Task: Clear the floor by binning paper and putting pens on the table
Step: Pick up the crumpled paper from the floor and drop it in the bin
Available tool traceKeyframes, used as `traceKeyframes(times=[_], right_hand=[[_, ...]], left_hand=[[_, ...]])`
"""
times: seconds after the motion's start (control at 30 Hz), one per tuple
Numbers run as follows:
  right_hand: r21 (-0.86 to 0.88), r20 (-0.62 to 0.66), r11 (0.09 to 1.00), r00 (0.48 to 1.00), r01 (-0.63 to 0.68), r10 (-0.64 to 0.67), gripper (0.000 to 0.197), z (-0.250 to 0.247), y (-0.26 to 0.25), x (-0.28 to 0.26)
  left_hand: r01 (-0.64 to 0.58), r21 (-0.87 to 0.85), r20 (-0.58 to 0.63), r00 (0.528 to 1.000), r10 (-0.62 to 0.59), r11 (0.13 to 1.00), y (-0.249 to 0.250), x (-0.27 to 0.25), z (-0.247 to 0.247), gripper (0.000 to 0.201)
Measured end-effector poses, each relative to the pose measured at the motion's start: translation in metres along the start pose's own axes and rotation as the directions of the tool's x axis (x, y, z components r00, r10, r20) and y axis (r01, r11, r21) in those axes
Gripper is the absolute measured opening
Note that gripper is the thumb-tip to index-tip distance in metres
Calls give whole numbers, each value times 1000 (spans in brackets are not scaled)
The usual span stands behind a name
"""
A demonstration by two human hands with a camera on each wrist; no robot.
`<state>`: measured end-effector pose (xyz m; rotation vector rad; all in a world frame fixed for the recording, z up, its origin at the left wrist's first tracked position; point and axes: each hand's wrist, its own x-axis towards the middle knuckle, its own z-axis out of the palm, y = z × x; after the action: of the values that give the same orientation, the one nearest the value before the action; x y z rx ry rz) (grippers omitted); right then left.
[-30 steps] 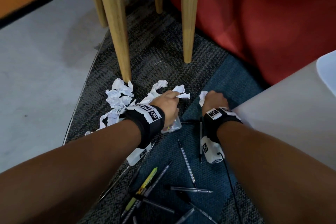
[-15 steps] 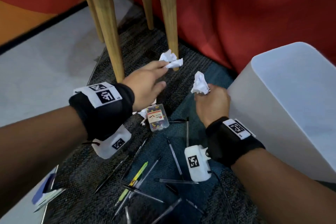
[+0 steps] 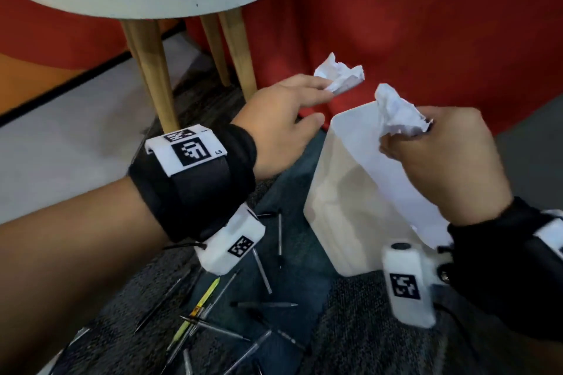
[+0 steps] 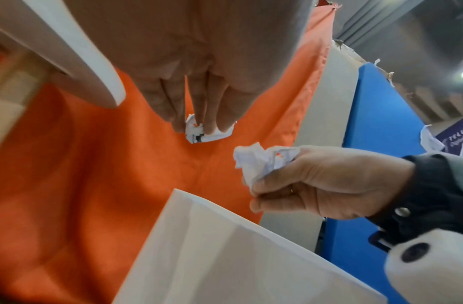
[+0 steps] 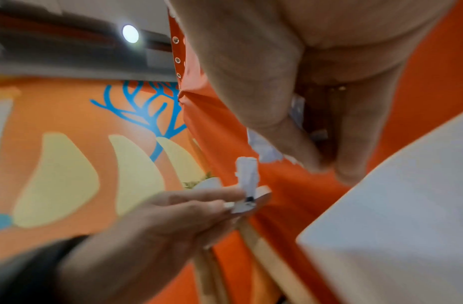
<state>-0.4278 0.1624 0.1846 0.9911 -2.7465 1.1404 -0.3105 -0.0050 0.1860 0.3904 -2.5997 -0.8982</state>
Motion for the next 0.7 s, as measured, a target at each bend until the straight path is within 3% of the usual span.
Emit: traceKeyframes(times=[0.1, 0.17, 0.27, 0.33, 0.43, 0.7], right_hand=[[-247, 93, 967, 992, -63, 89, 25, -17, 28, 8], [-314, 141, 941, 974, -126, 178, 19, -19, 40, 9], [-311, 218, 938, 949, -153, 227, 8, -15, 48, 6], [-324, 246, 930, 934, -172, 258, 22, -12, 52, 2], [-350, 267, 915, 915, -201, 303, 36, -12, 56, -3], [-245, 255, 957, 942, -154, 216, 26, -16, 46, 1]], left_hand=[[-61, 54, 102, 993, 55, 997, 18, 14, 18, 37], [-85, 104, 193, 979, 64, 991, 25, 21, 33, 38], [-117, 162, 329, 943, 58, 980, 29, 25, 52, 40], [-132, 179, 384, 922, 54, 975, 28, 25, 60, 42], [-152, 188, 394, 917, 67, 970, 23, 22, 64, 43], [-215, 257, 439, 895, 84, 942, 8, 15, 58, 26]])
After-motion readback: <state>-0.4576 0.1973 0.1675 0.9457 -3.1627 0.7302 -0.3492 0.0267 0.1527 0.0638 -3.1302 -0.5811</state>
